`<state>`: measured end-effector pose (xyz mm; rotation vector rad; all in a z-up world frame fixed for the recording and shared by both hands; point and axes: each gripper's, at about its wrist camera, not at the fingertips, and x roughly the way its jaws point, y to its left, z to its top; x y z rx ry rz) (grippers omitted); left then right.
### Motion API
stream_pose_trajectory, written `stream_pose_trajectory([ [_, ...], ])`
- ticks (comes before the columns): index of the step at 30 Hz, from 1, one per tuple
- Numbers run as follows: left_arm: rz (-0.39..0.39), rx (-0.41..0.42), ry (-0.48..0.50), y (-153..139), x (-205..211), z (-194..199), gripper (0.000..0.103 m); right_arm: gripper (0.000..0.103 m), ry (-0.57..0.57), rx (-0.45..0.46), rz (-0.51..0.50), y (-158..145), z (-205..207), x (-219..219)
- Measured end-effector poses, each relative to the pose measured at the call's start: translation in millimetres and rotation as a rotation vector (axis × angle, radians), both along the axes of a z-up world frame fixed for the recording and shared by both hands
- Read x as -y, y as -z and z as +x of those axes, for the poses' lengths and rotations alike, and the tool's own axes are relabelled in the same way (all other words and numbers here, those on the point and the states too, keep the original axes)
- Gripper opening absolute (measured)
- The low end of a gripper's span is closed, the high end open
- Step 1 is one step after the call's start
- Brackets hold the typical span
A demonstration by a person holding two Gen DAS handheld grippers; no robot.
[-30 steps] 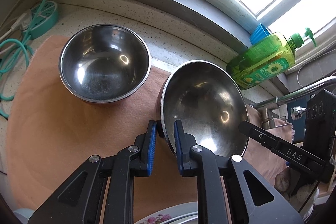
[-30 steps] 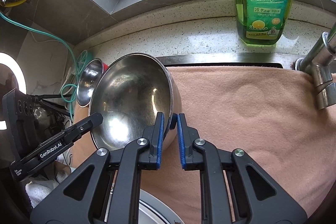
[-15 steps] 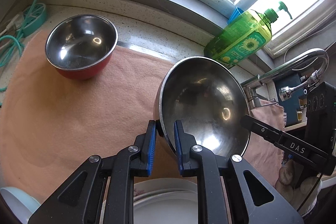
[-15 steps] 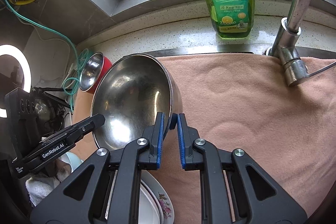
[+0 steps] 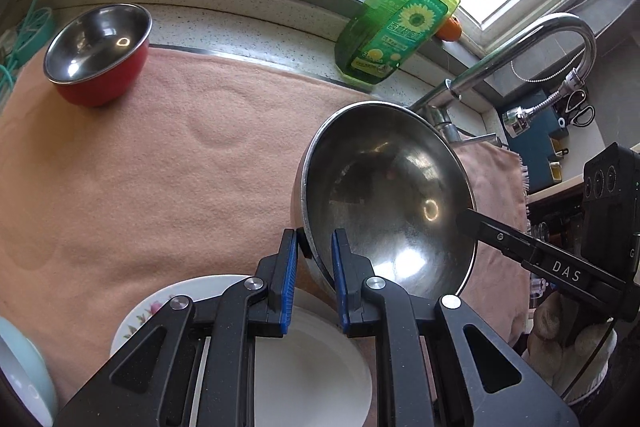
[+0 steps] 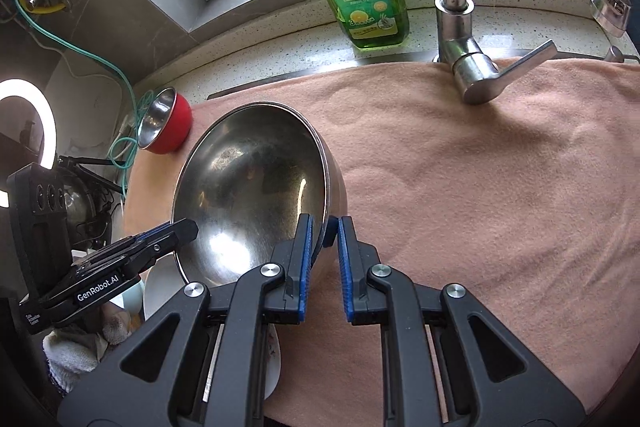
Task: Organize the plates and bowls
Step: 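Lift the large steel bowl with the left tool and set it beside the plates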
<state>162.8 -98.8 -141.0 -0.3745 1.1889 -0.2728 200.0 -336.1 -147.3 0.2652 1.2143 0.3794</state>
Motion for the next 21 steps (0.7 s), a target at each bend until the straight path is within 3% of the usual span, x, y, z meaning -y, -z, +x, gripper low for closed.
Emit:
stream_pose_trajectory([
  [21, 0.013, -0.035, 0.100, 13, 57, -31, 0.016, 0.013, 0.072, -0.058, 0.000, 25, -41, 61],
])
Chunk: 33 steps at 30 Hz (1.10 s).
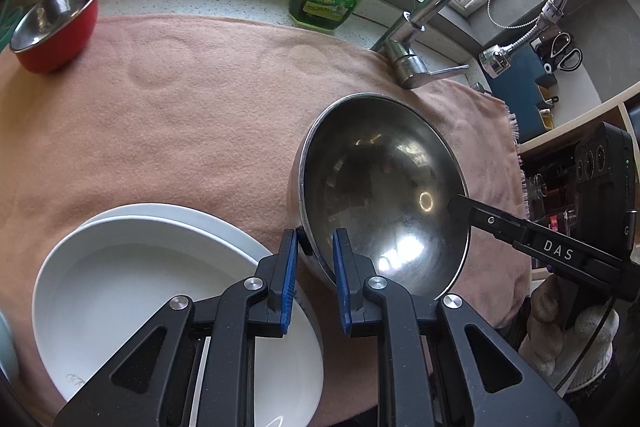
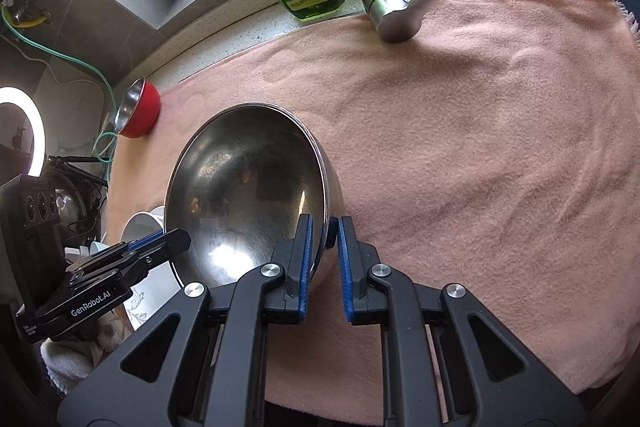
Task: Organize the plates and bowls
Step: 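Lift the large steel bowl with the left tool and set it beside the plates, then open the left tool to release the large steel bowl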
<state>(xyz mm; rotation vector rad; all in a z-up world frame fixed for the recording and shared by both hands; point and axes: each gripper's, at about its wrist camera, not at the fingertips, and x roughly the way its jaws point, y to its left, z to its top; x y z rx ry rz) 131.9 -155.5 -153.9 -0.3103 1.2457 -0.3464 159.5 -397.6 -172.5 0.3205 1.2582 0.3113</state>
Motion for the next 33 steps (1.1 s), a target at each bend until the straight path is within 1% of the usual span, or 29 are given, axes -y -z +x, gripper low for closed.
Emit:
stream_pose_trajectory([
  [4, 0.001, -0.008, 0.004, 1, 2, -2, 0.016, 0.013, 0.002, -0.011, 0.003, 4, -2, 1],
  [8, 0.018, 0.002, 0.007, 1, 3, -4, 0.016, 0.013, -0.007, -0.011, 0.007, 3, -1, 0],
  [11, 0.016, 0.002, 0.007, 1, 4, -4, 0.016, 0.013, -0.010, -0.012, 0.009, 4, -1, 0],
  [16, 0.045, 0.035, 0.005, -4, 5, -5, 0.016, 0.013, -0.026, 0.006, -0.004, 1, -4, -1],
  [19, 0.041, 0.048, -0.004, -9, 2, -6, 0.016, 0.013, -0.031, 0.028, -0.018, -5, -6, 0],
  [23, 0.052, 0.071, -0.022, -16, -2, -7, 0.016, 0.013, -0.028, 0.048, -0.012, -13, -6, 3],
  [29, 0.050, 0.098, -0.068, -26, -15, -14, 0.016, 0.014, -0.023, 0.088, 0.003, -30, -9, 2],
  [30, 0.051, 0.102, -0.076, -28, -19, -16, 0.021, 0.014, -0.025, 0.094, 0.012, -34, -9, 0],
  [33, 0.049, 0.118, -0.104, -37, -34, -20, 0.022, 0.014, -0.051, 0.112, 0.027, -46, -10, -12],
])
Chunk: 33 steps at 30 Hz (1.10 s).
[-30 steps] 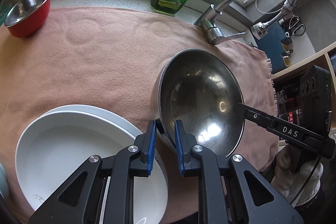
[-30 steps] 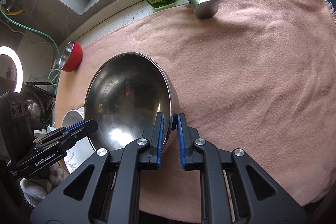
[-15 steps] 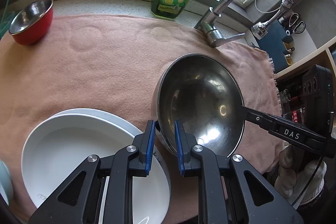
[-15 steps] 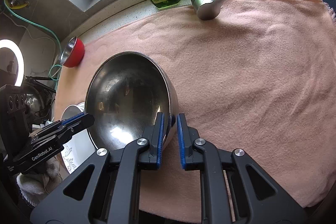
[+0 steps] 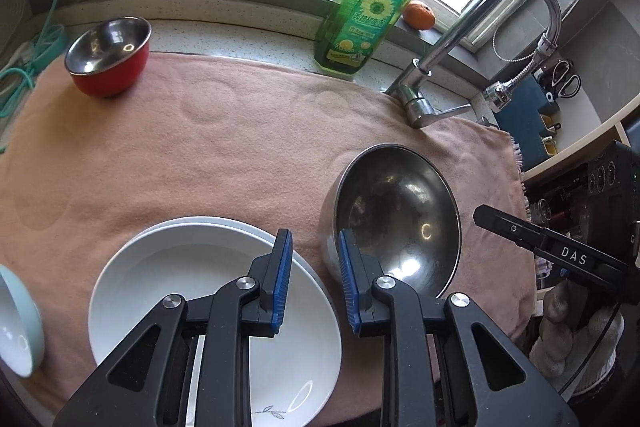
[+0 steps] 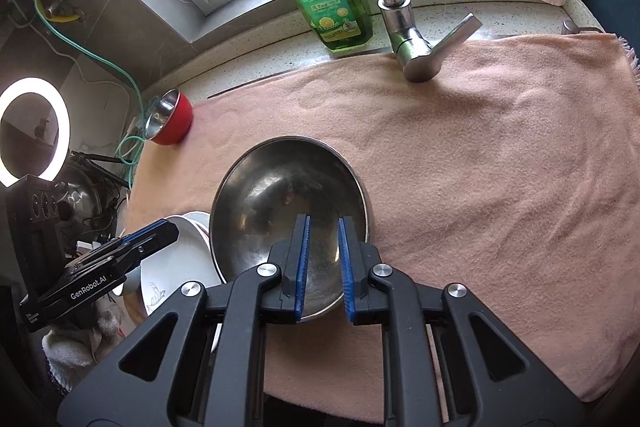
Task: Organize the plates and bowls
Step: 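Open the left tool to release the large steel bowl, then move the left tool to the red steel bowl and grasp its rim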
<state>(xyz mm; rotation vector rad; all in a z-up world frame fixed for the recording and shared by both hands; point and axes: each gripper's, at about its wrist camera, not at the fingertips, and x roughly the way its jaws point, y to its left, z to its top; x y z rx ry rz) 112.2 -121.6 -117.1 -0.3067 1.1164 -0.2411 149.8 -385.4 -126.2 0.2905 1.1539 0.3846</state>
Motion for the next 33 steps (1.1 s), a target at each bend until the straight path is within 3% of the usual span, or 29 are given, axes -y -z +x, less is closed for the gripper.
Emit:
stream_pose_trajectory([
  [3, 0.000, 0.013, -0.031, -9, -22, 0, 0.023, 0.014, -0.033, 0.022, 0.011, -13, 1, -21],
  [5, -0.015, 0.016, -0.053, -15, -43, 2, 0.032, 0.016, -0.051, 0.035, 0.027, -21, 2, -37],
  [9, -0.003, 0.050, -0.091, -26, -86, 9, 0.034, 0.048, -0.068, 0.093, 0.040, -39, 5, -72],
  [12, -0.011, 0.053, -0.124, -32, -123, 19, 0.041, 0.049, -0.054, 0.099, 0.064, -45, 12, -97],
  [17, 0.038, 0.059, -0.150, -33, -173, 42, 0.041, 0.051, -0.057, 0.089, 0.066, -49, 31, -144],
  [21, 0.030, 0.036, -0.186, -23, -208, 60, 0.041, 0.051, -0.082, 0.090, 0.055, -47, 52, -183],
  [25, 0.057, 0.027, -0.195, -13, -225, 79, 0.041, 0.051, -0.089, 0.076, 0.052, -39, 75, -215],
  [30, 0.018, 0.005, -0.210, -3, -241, 103, 0.041, 0.051, -0.093, 0.026, 0.061, -19, 102, -244],
  [33, 0.003, -0.010, -0.209, 3, -247, 118, 0.041, 0.045, -0.100, -0.002, 0.059, -5, 116, -257],
])
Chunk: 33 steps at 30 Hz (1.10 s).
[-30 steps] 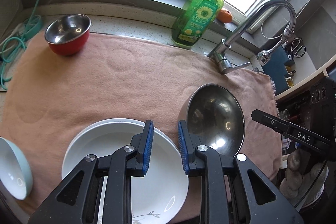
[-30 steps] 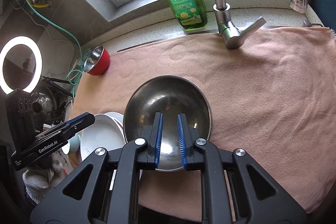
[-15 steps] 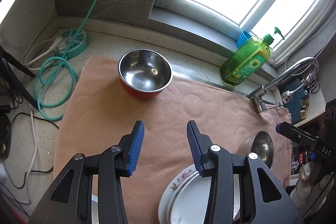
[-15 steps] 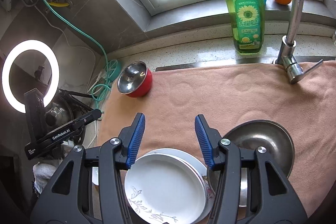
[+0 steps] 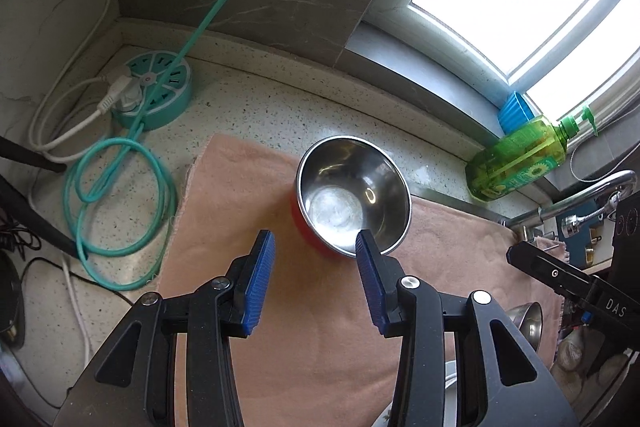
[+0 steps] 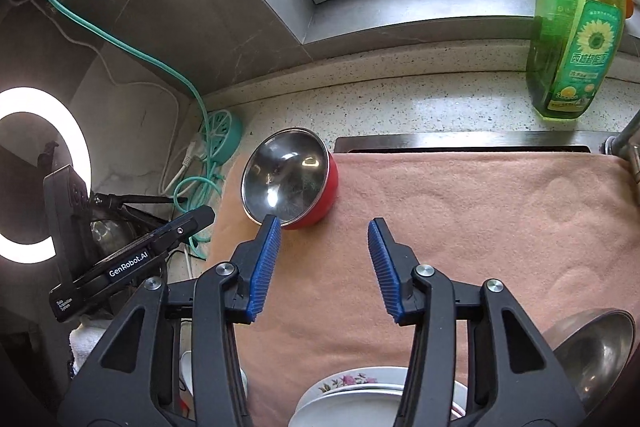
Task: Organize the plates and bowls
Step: 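Move the left tool to the red steel bowl and grasp its rim, then lift the red steel bowl and lower it into the large steel bowl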
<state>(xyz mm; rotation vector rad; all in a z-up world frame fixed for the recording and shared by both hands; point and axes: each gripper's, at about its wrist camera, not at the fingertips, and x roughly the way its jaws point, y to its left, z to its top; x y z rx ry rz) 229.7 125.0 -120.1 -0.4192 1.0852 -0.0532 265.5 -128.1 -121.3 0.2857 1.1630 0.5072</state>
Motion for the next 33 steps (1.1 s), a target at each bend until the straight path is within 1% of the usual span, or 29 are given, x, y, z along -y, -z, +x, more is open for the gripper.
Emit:
stream_pose_trajectory([
  [8, -0.020, -0.033, -0.003, 16, -10, 25, 0.040, 0.042, -0.011, -0.025, -0.042, 23, 29, -26],
  [10, -0.018, -0.040, -0.005, 20, -13, 28, 0.039, 0.037, -0.013, -0.035, -0.049, 29, 35, -30],
  [15, -0.027, -0.059, -0.006, 29, -15, 39, 0.038, 0.034, -0.015, -0.062, -0.059, 41, 47, -41],
  [16, -0.032, -0.065, -0.008, 30, -16, 41, 0.037, 0.031, -0.014, -0.067, -0.060, 44, 49, -42],
  [19, -0.046, -0.077, -0.016, 35, -19, 46, 0.030, 0.026, -0.006, -0.088, -0.054, 52, 55, -45],
  [22, -0.049, -0.082, -0.013, 39, -19, 50, 0.025, 0.023, -0.001, -0.094, -0.060, 57, 61, -47],
  [24, -0.048, -0.088, -0.005, 41, -18, 52, 0.023, 0.022, 0.000, -0.097, -0.067, 61, 65, -49],
  [26, -0.045, -0.093, -0.003, 43, -17, 54, 0.022, 0.016, -0.003, -0.104, -0.070, 64, 69, -52],
  [28, -0.045, -0.096, 0.000, 44, -16, 54, 0.017, 0.015, -0.003, -0.109, -0.071, 66, 70, -53],
  [32, -0.052, -0.102, 0.004, 46, -16, 57, 0.017, 0.014, -0.006, -0.125, -0.054, 69, 72, -55],
  [33, -0.053, -0.102, 0.004, 47, -15, 57, 0.016, 0.013, -0.009, -0.128, -0.052, 70, 72, -55],
])
